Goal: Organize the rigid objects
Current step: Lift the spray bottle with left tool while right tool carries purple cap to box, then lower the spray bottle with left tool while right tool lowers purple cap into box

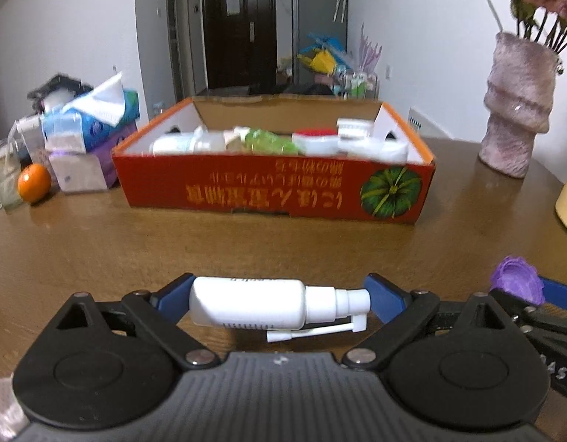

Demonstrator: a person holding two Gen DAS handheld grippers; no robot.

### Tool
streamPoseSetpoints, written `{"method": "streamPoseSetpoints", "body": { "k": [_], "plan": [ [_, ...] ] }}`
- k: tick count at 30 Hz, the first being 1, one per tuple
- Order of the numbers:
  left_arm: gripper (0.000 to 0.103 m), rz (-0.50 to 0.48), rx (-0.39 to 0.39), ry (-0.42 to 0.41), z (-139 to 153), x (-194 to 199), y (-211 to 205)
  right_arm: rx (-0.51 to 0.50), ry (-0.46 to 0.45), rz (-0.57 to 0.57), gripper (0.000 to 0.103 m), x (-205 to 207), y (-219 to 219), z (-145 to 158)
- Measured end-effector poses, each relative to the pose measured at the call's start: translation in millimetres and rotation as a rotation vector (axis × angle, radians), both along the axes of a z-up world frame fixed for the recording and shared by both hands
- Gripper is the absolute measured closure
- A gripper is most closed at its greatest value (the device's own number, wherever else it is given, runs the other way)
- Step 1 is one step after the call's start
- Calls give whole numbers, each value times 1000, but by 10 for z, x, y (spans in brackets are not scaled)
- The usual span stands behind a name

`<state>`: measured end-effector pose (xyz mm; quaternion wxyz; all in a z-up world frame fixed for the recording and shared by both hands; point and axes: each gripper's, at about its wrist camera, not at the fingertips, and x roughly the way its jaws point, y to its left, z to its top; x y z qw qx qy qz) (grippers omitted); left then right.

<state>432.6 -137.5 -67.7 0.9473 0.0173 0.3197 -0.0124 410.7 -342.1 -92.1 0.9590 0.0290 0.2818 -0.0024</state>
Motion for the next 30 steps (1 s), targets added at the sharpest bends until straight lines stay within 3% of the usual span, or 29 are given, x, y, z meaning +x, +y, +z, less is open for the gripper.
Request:
{"method": "streamPoseSetpoints", "body": {
  "k": [13, 30],
  "plan": [
    [5, 8, -28, -139, 400, -137, 173, 32, -88, 65, 51, -139, 394, 176],
    [5, 64, -53, -248, 683, 82, 559, 35, -240, 82, 51, 40, 896, 550]
  ]
}}
